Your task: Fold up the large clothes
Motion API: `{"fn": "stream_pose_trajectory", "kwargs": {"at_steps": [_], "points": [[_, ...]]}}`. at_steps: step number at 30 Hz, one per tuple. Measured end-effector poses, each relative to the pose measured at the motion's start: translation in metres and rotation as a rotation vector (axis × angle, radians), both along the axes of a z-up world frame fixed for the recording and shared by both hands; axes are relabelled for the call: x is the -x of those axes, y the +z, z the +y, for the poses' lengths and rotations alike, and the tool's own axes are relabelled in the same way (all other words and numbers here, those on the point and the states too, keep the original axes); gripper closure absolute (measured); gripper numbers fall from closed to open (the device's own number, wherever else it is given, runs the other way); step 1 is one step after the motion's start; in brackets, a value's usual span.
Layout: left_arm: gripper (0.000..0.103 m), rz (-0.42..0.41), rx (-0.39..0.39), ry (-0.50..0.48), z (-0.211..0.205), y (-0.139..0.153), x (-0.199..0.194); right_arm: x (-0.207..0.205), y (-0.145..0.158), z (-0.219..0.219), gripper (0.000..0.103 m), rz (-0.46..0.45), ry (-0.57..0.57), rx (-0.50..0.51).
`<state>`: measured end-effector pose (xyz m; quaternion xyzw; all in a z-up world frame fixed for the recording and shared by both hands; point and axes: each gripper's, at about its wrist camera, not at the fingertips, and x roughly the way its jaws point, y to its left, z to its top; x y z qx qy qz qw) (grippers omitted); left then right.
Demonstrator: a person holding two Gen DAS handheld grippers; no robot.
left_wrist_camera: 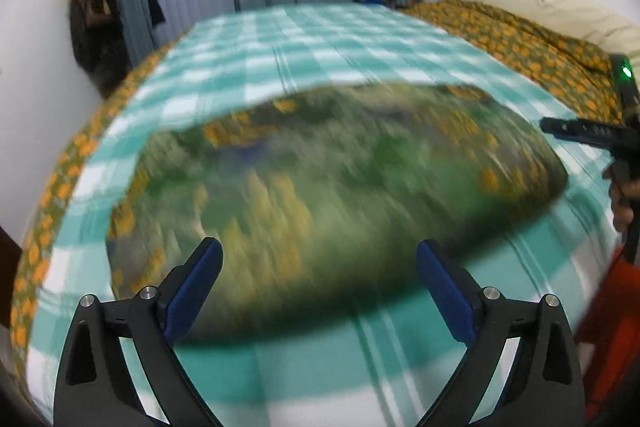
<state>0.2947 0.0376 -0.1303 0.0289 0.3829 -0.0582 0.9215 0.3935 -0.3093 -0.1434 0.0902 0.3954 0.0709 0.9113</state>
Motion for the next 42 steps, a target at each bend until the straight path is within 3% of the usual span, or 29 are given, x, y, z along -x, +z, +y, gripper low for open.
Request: {"fn": "stream_pose_trajectory", "kwargs": {"at_steps": [3,7,9,16,19,22,25,30,37,42], "points": [[0.005,0.05,0.019,0.006,-0.003,-0.006,-0.001,0.047,-0.014,-0.01,0.042,-0.005,-0.033,0.029],[0.005,0.077,0.071,0.04,-0.008,0.002,-0.023,0.068,-0.032,-0.017,0.041,0.035,-0.018,0.008],[0.005,0.066,0.113,0.055,-0.008,0.011,-0.046,0.065,-0.039,-0.019,0.041,0.058,-0.002,-0.02],[0.005,0.1,0.146,0.146,-0.008,0.021,-0.162,0.057,-0.048,-0.018,0.041,0.066,0.047,-0.099],[0.005,0.12,0.093,0.152,-0.019,0.008,-0.197,0.057,-0.054,-0.015,0.041,0.087,0.082,-0.102],[0.009,0.194,0.018,0.167,-0.028,-0.021,-0.216,0.056,-0.056,-0.017,0.041,0.098,0.084,-0.117],[0.01,0.225,-0.006,0.159,-0.032,-0.046,-0.203,0.054,-0.058,-0.022,0.041,0.105,0.078,-0.142],[0.009,0.187,-0.024,0.097,-0.045,-0.041,-0.155,0.05,-0.064,-0.026,0.041,0.133,0.071,-0.172],[0.006,0.132,-0.13,-0.032,-0.066,-0.041,-0.074,0.053,-0.067,-0.027,0.041,0.152,0.047,-0.203],[0.006,0.165,-0.078,-0.077,-0.064,-0.03,-0.047,0.06,-0.072,-0.032,0.041,0.2,0.01,-0.267]]}}
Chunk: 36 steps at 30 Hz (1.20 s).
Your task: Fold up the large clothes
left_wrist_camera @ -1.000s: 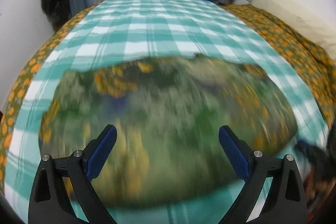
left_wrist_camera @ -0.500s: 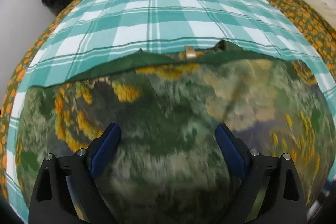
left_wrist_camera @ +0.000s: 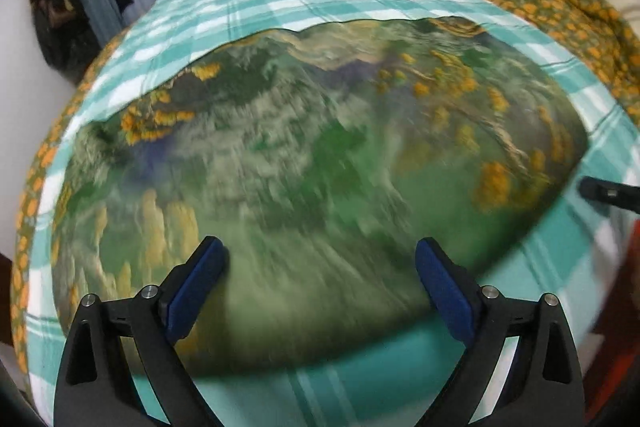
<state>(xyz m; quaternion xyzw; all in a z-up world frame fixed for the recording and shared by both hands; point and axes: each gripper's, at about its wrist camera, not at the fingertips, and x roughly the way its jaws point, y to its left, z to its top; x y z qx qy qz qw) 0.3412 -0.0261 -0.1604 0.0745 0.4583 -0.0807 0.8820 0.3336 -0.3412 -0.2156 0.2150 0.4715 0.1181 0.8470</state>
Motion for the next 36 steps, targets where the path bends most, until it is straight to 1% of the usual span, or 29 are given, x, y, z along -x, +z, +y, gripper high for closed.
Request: {"fn": "stream_pose_trajectory", "kwargs": {"at_steps": [2,4,5,6,7,8,9,10,11,13,15,16,17,18,19,21,22,23,24,26,27,28,29,30,31,32,34,35,36], "points": [[0.006,0.007,0.05,0.032,0.007,0.009,-0.001,0.001,-0.004,-0.001,0.037,0.014,-0.011,-0.023],[0.006,-0.006,0.105,0.077,0.016,0.019,-0.008,0.001,-0.008,-0.003,0.037,0.025,-0.03,-0.046],[0.006,-0.016,0.125,0.103,0.02,0.024,-0.016,0.0,-0.009,-0.006,0.037,0.029,-0.052,-0.072],[0.006,-0.021,0.126,0.116,0.021,0.025,-0.021,-0.002,-0.011,-0.011,0.037,0.029,-0.081,-0.107],[0.006,-0.029,0.12,0.132,0.021,0.025,-0.03,-0.004,-0.012,-0.014,0.036,0.033,-0.107,-0.137],[0.006,-0.036,0.111,0.142,0.019,0.024,-0.04,-0.009,-0.015,-0.021,0.035,0.044,-0.165,-0.207],[0.006,-0.033,0.097,0.146,0.016,0.021,-0.051,-0.013,-0.017,-0.026,0.029,0.048,-0.203,-0.254],[0.006,-0.023,0.078,0.147,0.011,0.015,-0.058,-0.017,-0.019,-0.03,0.028,0.047,-0.242,-0.296],[0.006,0.007,0.037,0.141,0.004,0.004,-0.071,-0.022,-0.02,-0.034,0.027,0.042,-0.286,-0.33],[0.003,0.051,-0.02,0.134,-0.001,-0.017,-0.08,-0.034,-0.025,-0.038,0.024,0.055,-0.346,-0.371],[0.002,0.026,-0.021,0.127,0.001,-0.029,-0.077,-0.044,-0.034,-0.04,0.024,0.066,-0.4,-0.414],[0.002,0.013,-0.008,0.128,0.003,-0.034,-0.073,-0.046,-0.038,-0.041,0.024,0.065,-0.419,-0.431],[0.002,0.006,0.003,0.131,0.005,-0.036,-0.071,-0.048,-0.041,-0.042,0.03,0.059,-0.435,-0.441],[0.002,-0.004,0.007,0.134,0.007,-0.038,-0.068,-0.048,-0.041,-0.041,0.046,0.052,-0.435,-0.432],[0.002,-0.017,-0.004,0.129,0.005,-0.039,-0.065,-0.049,-0.039,-0.04,0.051,0.041,-0.423,-0.414],[0.002,-0.024,-0.021,0.121,0.004,-0.037,-0.064,-0.045,-0.025,-0.031,0.067,-0.007,-0.394,-0.364],[0.002,-0.021,-0.017,0.117,0.006,-0.034,-0.064,-0.043,-0.013,-0.025,0.069,-0.043,-0.369,-0.321],[0.002,-0.014,-0.013,0.113,0.006,-0.031,-0.063,-0.04,0.004,-0.017,0.071,-0.095,-0.331,-0.256],[0.002,-0.003,-0.012,0.109,0.006,-0.025,-0.061,-0.036,0.026,-0.005,0.072,-0.164,-0.281,-0.184],[0.009,-0.001,-0.024,0.109,0.013,-0.007,-0.054,-0.029,0.061,0.019,0.072,-0.274,-0.195,-0.079],[0.011,-0.034,-0.019,0.121,0.02,0.009,-0.046,-0.022,0.083,0.038,0.072,-0.346,-0.136,0.002],[0.011,-0.076,-0.003,0.133,0.028,0.026,-0.039,-0.018,0.093,0.048,0.072,-0.381,-0.105,0.044],[0.011,-0.121,0.022,0.149,0.038,0.046,-0.032,-0.01,0.108,0.069,0.072,-0.442,-0.05,0.116],[0.01,-0.157,0.064,0.159,0.047,0.068,-0.028,-0.005,0.117,0.086,0.072,-0.484,-0.008,0.166],[0.008,-0.172,0.121,0.153,0.054,0.089,-0.026,-0.003,0.122,0.097,0.072,-0.51,0.021,0.198],[0.007,-0.168,0.188,0.131,0.058,0.11,-0.027,0.004,0.128,0.116,0.072,-0.553,0.076,0.254],[0.004,-0.108,0.297,0.044,0.056,0.14,-0.035,0.014,0.132,0.139,0.072,-0.594,0.141,0.312],[0.003,-0.056,0.341,-0.018,0.049,0.15,-0.04,0.019,0.133,0.154,0.072,-0.614,0.177,0.345],[0.003,-0.011,0.368,-0.067,0.04,0.156,-0.045,0.024,0.133,0.169,0.072,-0.634,0.215,0.379]]}}
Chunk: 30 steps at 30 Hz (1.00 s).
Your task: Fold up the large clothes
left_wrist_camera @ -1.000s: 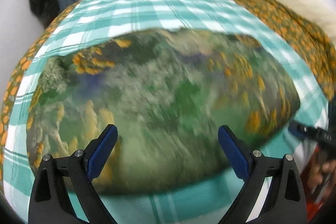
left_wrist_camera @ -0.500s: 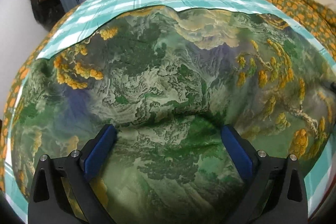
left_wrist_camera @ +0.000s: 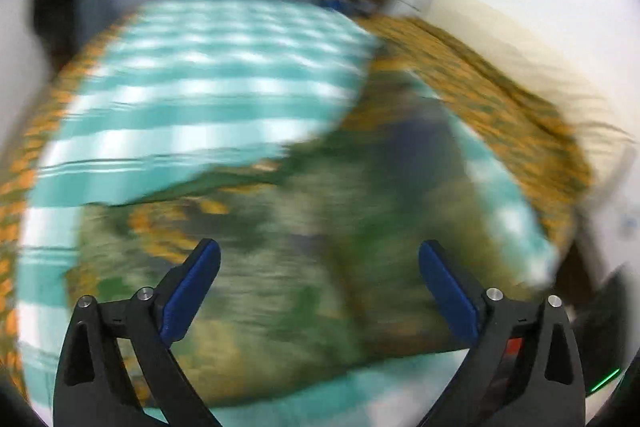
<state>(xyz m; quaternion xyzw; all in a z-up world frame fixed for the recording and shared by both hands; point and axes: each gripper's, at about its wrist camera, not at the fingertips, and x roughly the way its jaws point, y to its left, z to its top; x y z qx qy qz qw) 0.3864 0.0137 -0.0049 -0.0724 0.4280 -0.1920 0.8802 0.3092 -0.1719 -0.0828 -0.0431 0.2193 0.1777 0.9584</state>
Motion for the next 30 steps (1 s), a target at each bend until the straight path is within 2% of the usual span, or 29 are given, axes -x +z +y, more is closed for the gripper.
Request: {"fn": "stream_pose_trajectory", "kwargs": {"at_steps": [2,5,9,11,12,13,15,16,18,20,21,23,27,28,29,30], "points": [[0.003,0.043,-0.016,-0.066,-0.021,0.005,-0.011,0.009,0.0,0.022,0.072,-0.019,0.043,0.059],[0.003,0.057,-0.165,-0.088,-0.053,0.0,-0.025,0.018,-0.002,0.052,0.072,-0.049,0.102,0.165],[0.004,0.061,-0.359,-0.109,-0.084,-0.02,-0.032,0.032,-0.008,0.067,0.072,-0.075,0.131,0.241],[0.027,0.061,-0.415,-0.098,-0.089,-0.027,-0.032,0.028,-0.01,0.063,0.072,-0.074,0.129,0.242],[0.051,0.081,-0.394,-0.104,-0.086,-0.029,-0.034,0.027,-0.011,0.061,0.072,-0.074,0.128,0.245],[0.066,0.107,-0.346,-0.109,-0.081,-0.028,-0.034,0.027,-0.01,0.06,0.072,-0.075,0.125,0.248],[0.072,0.12,-0.298,-0.108,-0.073,-0.026,-0.034,0.022,-0.01,0.055,0.069,-0.042,0.123,0.215],[0.073,0.111,-0.297,-0.106,-0.07,-0.023,-0.033,0.022,-0.01,0.052,0.065,-0.031,0.123,0.194],[0.073,0.105,-0.285,-0.087,-0.056,-0.017,-0.033,0.024,-0.003,0.04,0.047,-0.006,0.142,0.112],[0.073,0.106,-0.254,-0.063,-0.031,-0.008,-0.035,0.034,0.004,0.03,0.038,0.016,0.181,0.034],[0.073,0.106,-0.236,-0.041,-0.012,-0.003,-0.036,0.04,0.009,0.021,0.038,0.026,0.216,-0.027],[0.073,0.106,-0.214,-0.01,0.016,0.001,-0.039,0.045,0.012,0.011,0.038,0.039,0.24,-0.084],[0.073,0.123,-0.175,0.061,0.077,-0.01,-0.037,0.035,0.005,0.006,0.039,0.114,0.218,-0.125],[0.072,0.127,-0.174,0.074,0.086,-0.016,-0.036,0.031,0.002,0.007,0.042,0.136,0.211,-0.13],[0.072,0.132,-0.175,0.09,0.098,-0.023,-0.032,0.028,-0.001,0.008,0.055,0.154,0.21,-0.135],[0.072,0.141,-0.175,0.104,0.107,-0.031,-0.03,0.022,-0.006,0.012,0.061,0.195,0.209,-0.142]]}}
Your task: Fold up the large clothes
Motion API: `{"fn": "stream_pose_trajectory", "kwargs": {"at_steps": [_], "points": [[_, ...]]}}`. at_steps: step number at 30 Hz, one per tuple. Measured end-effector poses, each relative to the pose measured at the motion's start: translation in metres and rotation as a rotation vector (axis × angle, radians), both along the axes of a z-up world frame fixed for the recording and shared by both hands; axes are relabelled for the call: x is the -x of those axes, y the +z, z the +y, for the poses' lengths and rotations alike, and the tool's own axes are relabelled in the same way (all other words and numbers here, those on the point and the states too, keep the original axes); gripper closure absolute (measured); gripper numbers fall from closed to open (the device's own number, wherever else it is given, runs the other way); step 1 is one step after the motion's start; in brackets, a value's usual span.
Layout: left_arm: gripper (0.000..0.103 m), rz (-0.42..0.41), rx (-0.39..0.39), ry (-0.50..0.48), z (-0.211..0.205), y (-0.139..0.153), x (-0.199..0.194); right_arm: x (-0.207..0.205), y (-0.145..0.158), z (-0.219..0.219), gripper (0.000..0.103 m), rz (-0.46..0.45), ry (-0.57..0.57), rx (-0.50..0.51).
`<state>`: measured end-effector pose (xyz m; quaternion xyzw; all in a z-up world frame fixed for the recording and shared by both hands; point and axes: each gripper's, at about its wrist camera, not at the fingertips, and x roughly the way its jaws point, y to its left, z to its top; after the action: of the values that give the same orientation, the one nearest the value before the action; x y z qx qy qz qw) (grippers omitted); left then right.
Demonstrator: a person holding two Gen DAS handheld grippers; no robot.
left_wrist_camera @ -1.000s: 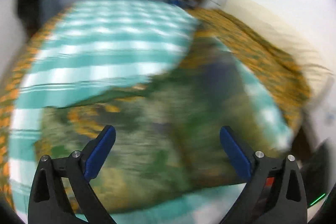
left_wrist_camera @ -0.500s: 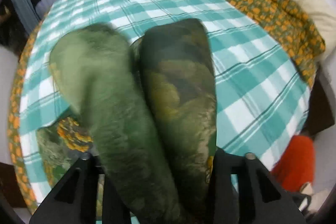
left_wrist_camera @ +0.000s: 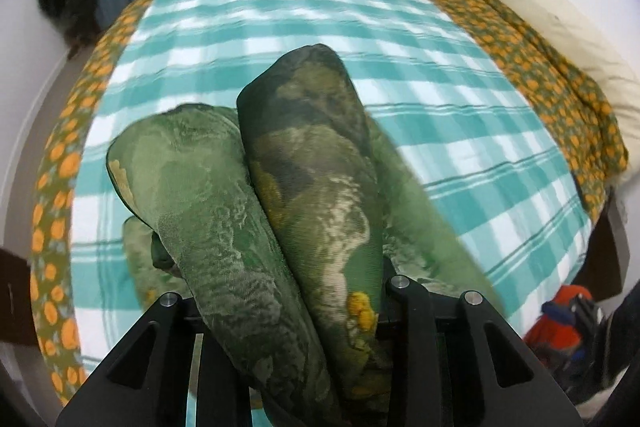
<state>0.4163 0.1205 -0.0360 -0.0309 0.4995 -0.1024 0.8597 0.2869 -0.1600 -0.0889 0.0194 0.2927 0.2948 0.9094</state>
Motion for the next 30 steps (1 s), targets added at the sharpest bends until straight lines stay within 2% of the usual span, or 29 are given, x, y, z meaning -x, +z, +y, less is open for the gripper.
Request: {"fn": "stream_pose_trajectory", "kwargs": {"at_steps": [4,10,12,14,15,17,19,25,30], "points": [[0.068,0.041,0.04,0.064,0.041,-0.036,0.01,-0.012,-0.007,0.02,0.065,0.075,0.036,0.006],[0.062,0.081,0.182,0.131,0.084,-0.079,0.014,-0.04,-0.006,0.07,0.065,0.086,0.114,0.067],[0.061,0.088,0.22,0.158,0.093,-0.091,0.016,-0.062,-0.023,0.092,0.065,0.159,0.142,0.105],[0.058,0.094,0.206,0.164,0.096,-0.103,0.017,-0.072,-0.042,0.104,0.065,0.215,0.167,0.138],[0.057,0.102,0.206,0.158,0.097,-0.111,0.018,-0.078,-0.061,0.113,0.065,0.28,0.184,0.19],[0.054,0.104,0.202,0.155,0.095,-0.123,0.023,-0.081,-0.087,0.121,0.065,0.344,0.17,0.252],[0.053,0.082,0.185,0.153,0.093,-0.129,0.027,-0.081,-0.098,0.123,0.066,0.346,0.153,0.265],[0.053,0.032,0.117,0.149,0.085,-0.13,0.033,-0.078,-0.101,0.131,0.065,0.353,0.118,0.295],[0.052,0.021,0.124,0.157,0.09,-0.132,0.036,-0.083,-0.089,0.13,0.065,0.375,0.127,0.285]]}}
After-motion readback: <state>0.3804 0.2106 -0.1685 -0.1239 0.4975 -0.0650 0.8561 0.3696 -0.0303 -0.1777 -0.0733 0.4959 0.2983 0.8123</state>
